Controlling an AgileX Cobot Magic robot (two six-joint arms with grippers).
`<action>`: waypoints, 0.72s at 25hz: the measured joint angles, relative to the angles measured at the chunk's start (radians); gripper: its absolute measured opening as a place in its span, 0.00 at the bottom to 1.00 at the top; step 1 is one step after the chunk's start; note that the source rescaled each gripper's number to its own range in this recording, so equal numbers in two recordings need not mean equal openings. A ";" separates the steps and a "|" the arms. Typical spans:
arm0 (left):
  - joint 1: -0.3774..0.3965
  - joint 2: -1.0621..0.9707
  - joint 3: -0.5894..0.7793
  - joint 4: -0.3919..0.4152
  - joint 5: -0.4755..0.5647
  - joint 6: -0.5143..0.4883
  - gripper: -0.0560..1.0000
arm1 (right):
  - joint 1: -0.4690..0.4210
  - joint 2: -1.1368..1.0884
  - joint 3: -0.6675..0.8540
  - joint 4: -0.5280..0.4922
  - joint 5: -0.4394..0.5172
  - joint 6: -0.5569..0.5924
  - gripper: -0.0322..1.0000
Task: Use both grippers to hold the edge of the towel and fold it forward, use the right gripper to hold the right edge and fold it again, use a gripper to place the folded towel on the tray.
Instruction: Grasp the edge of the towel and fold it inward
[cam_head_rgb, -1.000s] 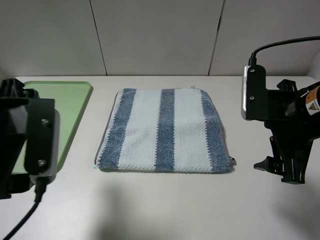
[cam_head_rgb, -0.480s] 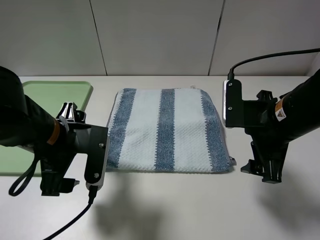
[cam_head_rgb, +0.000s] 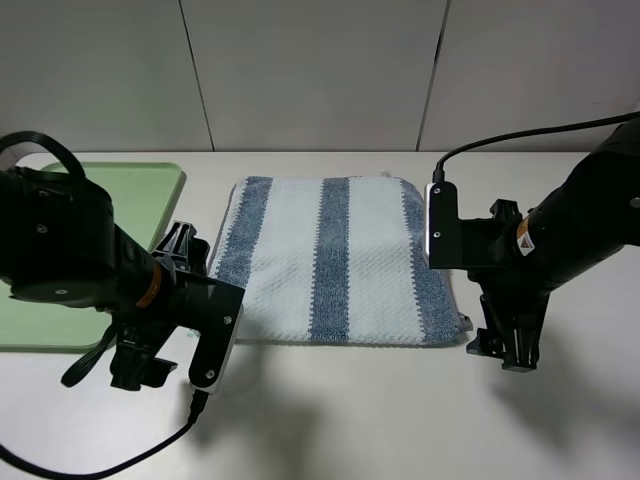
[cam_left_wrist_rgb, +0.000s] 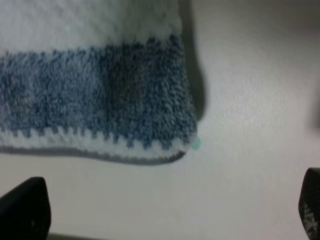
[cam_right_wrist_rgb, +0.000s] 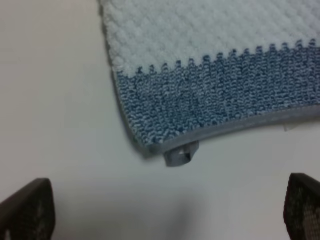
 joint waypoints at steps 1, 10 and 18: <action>0.000 0.013 -0.002 0.014 -0.012 0.000 1.00 | 0.000 0.004 0.000 0.000 -0.005 0.000 1.00; 0.000 0.146 -0.142 0.035 -0.030 -0.007 1.00 | 0.000 0.016 0.000 -0.002 -0.037 0.000 1.00; 0.000 0.238 -0.195 0.039 -0.030 -0.006 1.00 | 0.000 0.016 0.000 -0.002 -0.051 0.000 1.00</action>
